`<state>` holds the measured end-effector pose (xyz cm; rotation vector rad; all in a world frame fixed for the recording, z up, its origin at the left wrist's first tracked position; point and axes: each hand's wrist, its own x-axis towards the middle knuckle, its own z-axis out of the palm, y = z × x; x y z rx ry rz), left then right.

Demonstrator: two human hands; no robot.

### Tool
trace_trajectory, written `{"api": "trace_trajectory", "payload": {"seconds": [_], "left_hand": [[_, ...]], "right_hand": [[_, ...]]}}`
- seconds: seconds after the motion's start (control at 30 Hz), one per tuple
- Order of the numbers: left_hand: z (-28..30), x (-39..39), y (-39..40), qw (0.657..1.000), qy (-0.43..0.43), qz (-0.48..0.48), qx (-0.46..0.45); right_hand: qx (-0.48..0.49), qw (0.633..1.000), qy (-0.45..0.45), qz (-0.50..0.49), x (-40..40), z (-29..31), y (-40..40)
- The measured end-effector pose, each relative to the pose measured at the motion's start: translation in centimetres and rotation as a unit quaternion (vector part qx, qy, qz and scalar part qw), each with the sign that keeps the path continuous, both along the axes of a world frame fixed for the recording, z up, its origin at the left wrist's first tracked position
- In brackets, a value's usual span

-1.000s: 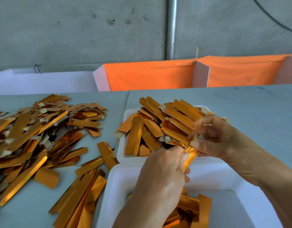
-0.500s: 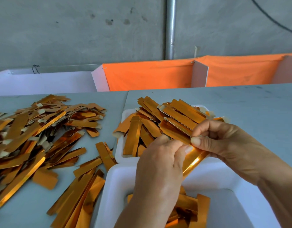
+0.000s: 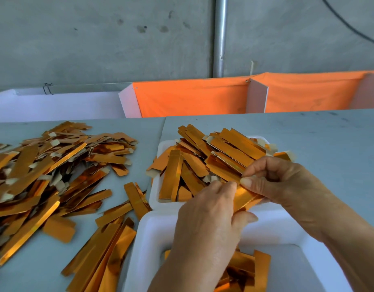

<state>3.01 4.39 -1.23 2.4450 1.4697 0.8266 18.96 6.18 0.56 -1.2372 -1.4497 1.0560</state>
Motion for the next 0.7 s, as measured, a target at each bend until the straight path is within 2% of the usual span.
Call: {"api": "trace_trajectory", "payload": {"seconds": [0.23,0.43,0.57,0.7], "left_hand": [[0.9,-0.1,-0.5,0.981,-0.168,-0.026,-0.090],[0.9,-0.6,-0.1,0.957,-0.254,-0.041,-0.133],[0.8,-0.8,0.0,0.941,-0.289,-0.048,-0.169],[1.0,-0.8,0.1,0.939,-0.295,-0.058,-0.166]], "right_hand": [[-0.051,0.993,0.095,0.041,1.9,0.3,-0.2],[-0.073,0.976,0.183,0.089,2.7,0.9,-0.4],[-0.048,0.977,0.149,0.144,3.2,1.3,-0.5],[-0.030,0.979,0.101,0.174,3.7,1.5,-0.7]]}}
